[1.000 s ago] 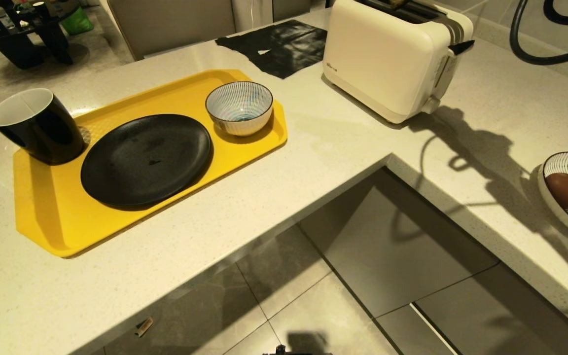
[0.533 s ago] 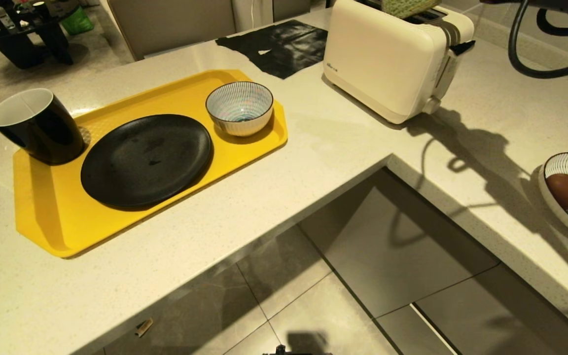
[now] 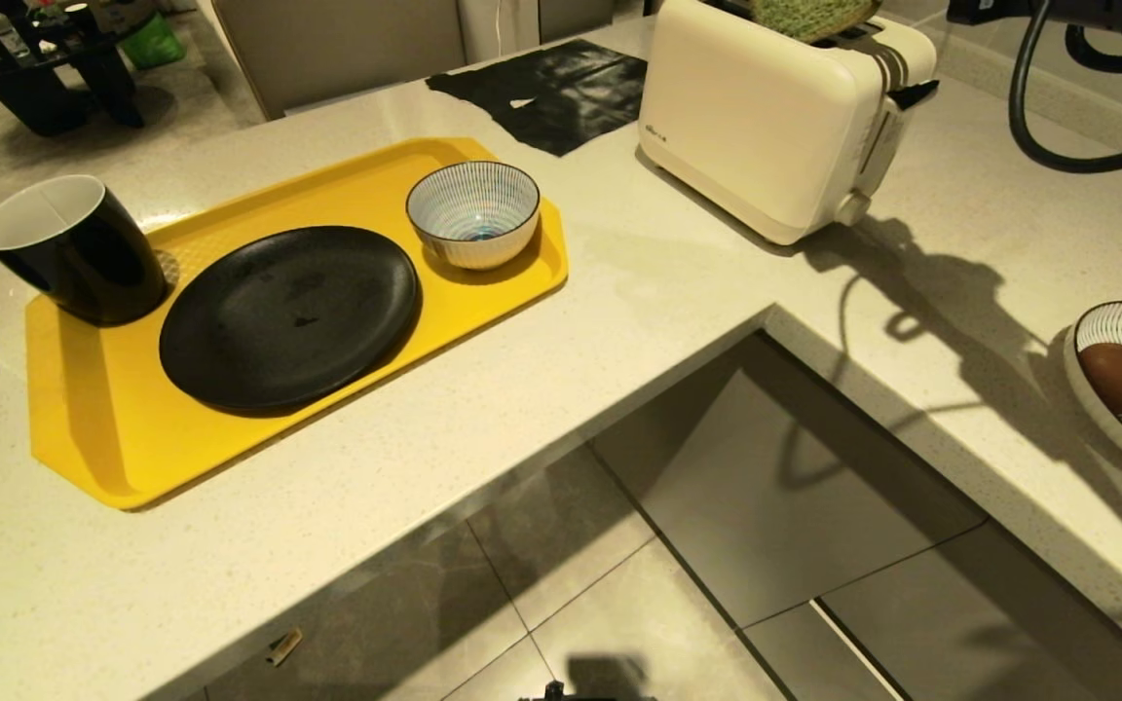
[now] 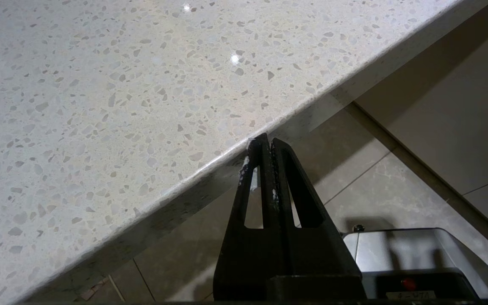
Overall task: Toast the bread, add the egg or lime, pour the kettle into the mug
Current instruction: Put the bread slices in the toaster
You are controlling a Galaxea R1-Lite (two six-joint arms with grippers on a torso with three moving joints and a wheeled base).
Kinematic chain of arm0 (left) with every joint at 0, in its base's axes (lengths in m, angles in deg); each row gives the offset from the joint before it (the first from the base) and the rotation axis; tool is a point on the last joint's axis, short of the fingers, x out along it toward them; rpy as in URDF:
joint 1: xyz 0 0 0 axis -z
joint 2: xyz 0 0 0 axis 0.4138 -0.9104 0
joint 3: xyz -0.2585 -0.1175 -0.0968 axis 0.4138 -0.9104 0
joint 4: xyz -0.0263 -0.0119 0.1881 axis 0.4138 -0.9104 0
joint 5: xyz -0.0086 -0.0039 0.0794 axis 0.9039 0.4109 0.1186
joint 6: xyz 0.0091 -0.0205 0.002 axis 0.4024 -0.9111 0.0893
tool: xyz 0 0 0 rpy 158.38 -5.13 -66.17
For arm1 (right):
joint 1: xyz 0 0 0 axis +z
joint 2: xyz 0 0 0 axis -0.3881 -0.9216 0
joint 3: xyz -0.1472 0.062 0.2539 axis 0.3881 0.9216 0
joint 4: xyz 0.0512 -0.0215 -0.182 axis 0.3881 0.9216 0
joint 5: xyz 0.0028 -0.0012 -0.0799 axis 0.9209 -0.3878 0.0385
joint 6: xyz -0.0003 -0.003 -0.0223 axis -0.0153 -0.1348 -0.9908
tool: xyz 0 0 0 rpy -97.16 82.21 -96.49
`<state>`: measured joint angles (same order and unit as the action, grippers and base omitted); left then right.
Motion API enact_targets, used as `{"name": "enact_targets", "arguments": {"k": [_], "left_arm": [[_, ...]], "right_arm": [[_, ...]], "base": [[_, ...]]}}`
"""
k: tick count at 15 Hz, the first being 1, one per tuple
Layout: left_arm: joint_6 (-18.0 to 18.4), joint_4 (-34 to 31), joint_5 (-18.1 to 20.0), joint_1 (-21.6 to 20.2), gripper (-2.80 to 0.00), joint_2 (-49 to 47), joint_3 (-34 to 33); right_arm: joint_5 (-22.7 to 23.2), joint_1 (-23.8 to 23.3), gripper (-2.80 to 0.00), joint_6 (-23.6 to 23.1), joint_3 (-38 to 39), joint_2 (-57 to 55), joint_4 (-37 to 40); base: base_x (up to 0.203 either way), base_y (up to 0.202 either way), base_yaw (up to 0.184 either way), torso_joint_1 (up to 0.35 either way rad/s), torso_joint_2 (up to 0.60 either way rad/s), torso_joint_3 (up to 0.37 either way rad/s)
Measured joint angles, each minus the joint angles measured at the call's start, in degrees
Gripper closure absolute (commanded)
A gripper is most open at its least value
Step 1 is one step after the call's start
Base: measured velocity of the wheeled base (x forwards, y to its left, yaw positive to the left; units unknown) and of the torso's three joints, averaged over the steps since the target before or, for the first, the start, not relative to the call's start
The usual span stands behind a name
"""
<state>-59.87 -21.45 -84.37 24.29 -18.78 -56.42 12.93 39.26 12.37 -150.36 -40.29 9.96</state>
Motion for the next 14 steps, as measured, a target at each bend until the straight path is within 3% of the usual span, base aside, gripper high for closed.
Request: {"name": "enact_targets", "arguments": {"k": [2, 3, 14], "left_arm": [[0.0, -0.01, -0.01, 0.0, 0.0, 0.0, 0.0], [-0.02, 0.0, -0.02, 0.0, 0.0, 0.0, 0.0], [-0.02, 0.0, -0.02, 0.0, 0.0, 0.0, 0.0]], "right_arm": [[-0.05, 0.0, 0.0, -1.23, 0.1, -0.06, 0.96], [0.0, 0.0, -2.8, -1.39, 0.2, -0.09, 0.88], [-0.22, 0.04, -2.8, 0.67, 0.15, 0.4, 0.65]], "base": [[0.0, 0.0, 0.0, 0.0, 0.0, 0.0], [0.0, 0.0, 0.0, 0.0, 0.0, 0.0], [0.0, 0.0, 0.0, 0.0, 0.0, 0.0]]}}
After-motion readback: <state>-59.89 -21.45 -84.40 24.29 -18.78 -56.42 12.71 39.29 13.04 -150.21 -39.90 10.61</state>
